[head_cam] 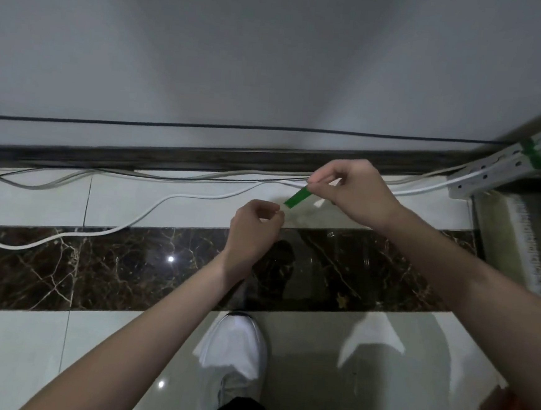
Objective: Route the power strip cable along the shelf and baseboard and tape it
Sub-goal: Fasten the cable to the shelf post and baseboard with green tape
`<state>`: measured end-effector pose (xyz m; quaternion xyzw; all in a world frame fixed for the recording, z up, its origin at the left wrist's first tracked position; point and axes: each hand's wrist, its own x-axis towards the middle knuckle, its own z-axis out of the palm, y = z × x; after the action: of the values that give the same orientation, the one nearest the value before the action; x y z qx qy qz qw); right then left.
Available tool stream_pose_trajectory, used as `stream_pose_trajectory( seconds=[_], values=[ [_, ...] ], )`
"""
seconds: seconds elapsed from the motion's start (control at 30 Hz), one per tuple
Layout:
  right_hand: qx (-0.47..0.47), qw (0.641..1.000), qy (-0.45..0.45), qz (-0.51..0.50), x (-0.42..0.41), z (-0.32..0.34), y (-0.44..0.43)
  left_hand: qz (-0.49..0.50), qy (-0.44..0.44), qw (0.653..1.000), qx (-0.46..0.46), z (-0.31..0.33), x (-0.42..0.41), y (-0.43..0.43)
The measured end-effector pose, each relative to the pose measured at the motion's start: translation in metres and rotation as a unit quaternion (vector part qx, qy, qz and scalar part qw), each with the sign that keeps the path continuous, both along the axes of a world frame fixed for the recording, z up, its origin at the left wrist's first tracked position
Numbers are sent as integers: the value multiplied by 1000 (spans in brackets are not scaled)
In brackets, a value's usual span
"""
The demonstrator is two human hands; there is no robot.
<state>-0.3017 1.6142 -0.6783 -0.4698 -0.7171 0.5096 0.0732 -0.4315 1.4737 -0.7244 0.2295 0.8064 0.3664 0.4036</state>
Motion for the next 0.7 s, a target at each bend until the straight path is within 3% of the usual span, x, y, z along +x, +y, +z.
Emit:
stream_pose_trajectory(
  seconds=[0.13, 0.3, 0.43, 0.7],
  values=[
    [6, 1000, -9, 22, -11, -10, 4, -70, 196, 977, 37, -33, -16, 9],
    [-4, 1000, 3, -9, -16, -38, 0, -193, 383, 902, 58, -80, -41, 26],
    [-29, 999, -5, -26, -23, -57, -6, -269, 436, 858, 25, -97, -47, 31],
    [-56, 993, 31, -100, -22, -80, -9, -300, 560, 772, 16, -105, -54, 37]
  ],
)
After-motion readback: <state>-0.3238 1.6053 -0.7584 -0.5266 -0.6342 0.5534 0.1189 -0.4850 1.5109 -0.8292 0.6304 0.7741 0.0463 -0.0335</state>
